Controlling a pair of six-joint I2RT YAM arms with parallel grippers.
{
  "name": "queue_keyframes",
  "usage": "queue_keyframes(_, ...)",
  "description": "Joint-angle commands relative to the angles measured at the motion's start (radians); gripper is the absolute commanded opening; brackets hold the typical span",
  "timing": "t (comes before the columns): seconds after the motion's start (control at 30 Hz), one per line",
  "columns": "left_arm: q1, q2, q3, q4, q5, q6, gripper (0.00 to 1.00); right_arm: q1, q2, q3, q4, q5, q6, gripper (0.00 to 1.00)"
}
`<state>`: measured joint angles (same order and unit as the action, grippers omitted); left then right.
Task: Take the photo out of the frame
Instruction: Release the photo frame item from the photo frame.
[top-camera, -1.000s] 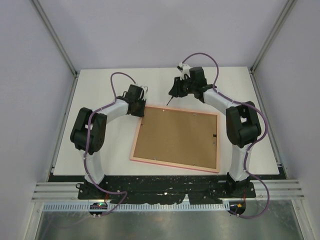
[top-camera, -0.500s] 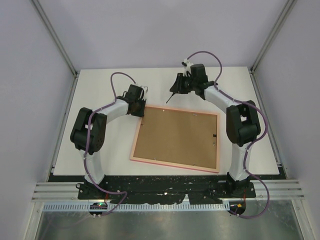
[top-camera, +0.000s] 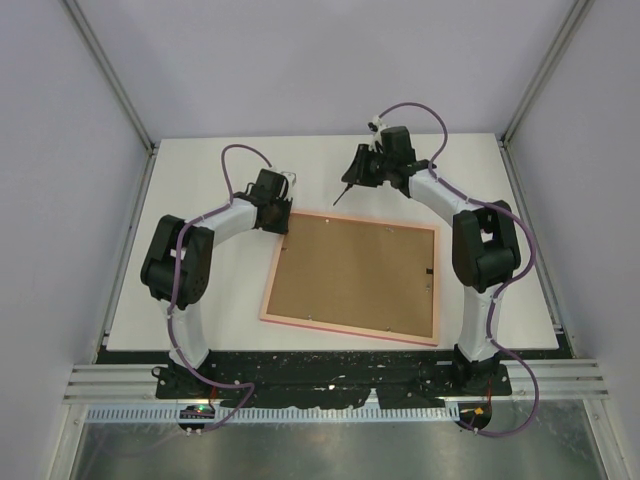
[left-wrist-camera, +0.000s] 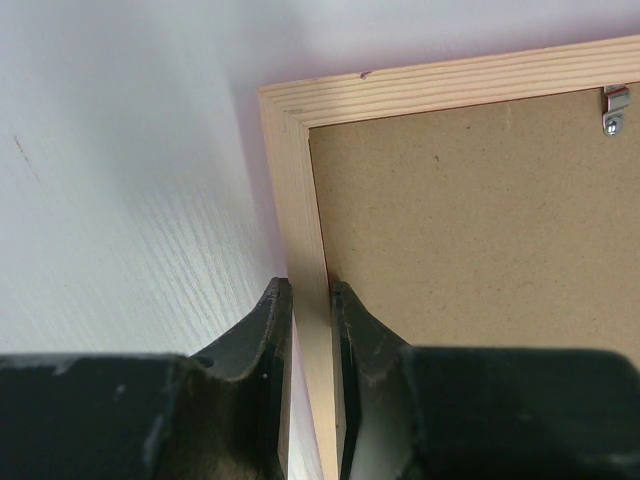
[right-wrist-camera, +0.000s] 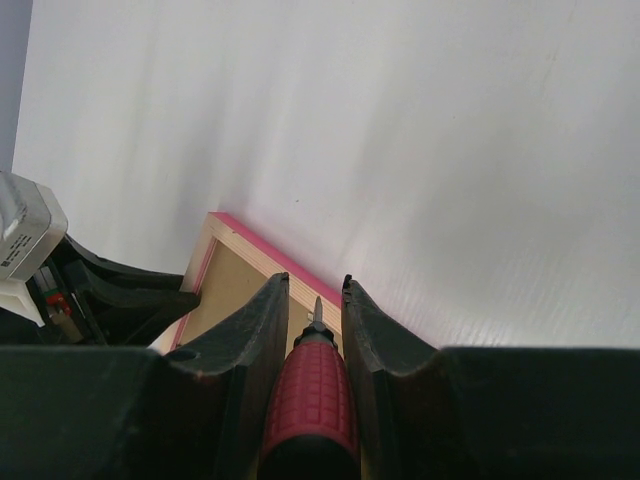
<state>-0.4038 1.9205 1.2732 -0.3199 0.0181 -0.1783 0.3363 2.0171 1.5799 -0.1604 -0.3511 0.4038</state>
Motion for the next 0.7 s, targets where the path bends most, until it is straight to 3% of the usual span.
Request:
queue_keyframes(0.0,-0.01,0.018,0.018,-0.019,-0.007,0.03,0.1,0.01,0.006,0.042,0.012,0.047,0.021,0.08)
queue_keyframes(0.3,-0.012,0.018,0.018,-0.018,-0.007,0.03,0.09,0.041,0.035,0.052,0.004,0.155,0.017,0.08)
queue_keyframes(0.67,-0.009,0.018,0.018,-0.019,-0.007,0.03,0.09,0.052,-0.003,0.039,-0.008,0.089,-0.006,0.08)
